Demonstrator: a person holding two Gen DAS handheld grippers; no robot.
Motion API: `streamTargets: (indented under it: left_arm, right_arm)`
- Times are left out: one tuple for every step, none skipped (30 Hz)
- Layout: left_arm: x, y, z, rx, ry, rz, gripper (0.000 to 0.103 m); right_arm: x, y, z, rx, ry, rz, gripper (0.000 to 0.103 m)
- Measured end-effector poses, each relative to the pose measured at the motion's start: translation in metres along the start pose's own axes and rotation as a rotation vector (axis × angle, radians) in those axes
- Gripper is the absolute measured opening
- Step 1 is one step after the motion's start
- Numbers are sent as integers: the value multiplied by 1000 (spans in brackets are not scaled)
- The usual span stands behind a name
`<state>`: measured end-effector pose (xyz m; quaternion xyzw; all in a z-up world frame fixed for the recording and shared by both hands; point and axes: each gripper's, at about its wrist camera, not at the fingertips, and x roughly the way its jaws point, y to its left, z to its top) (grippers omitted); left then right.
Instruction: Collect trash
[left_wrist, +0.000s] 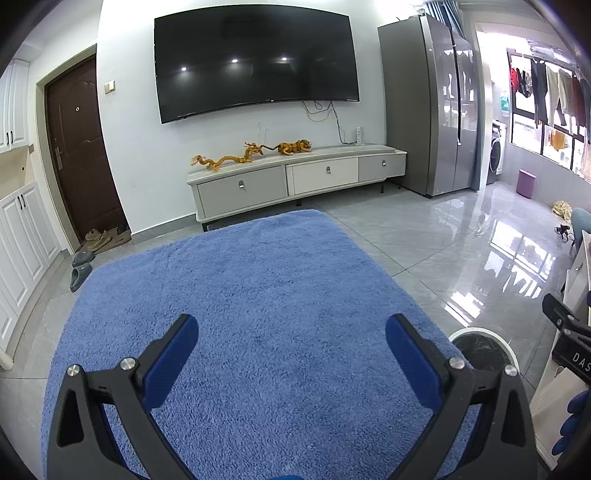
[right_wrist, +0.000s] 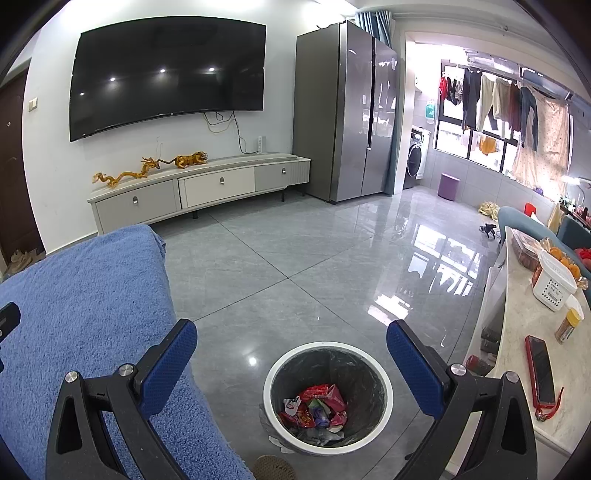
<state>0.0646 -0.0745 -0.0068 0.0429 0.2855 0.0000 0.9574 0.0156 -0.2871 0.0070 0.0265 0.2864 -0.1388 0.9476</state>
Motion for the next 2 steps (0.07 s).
streamTargets:
  left_arm:
    - [0,0,0,0,-1,0,102]
    - [0,0,0,0,0,0,102]
  right_arm:
    - [0,0,0,0,0,0,103]
    - [0,0,0,1,0,0,103]
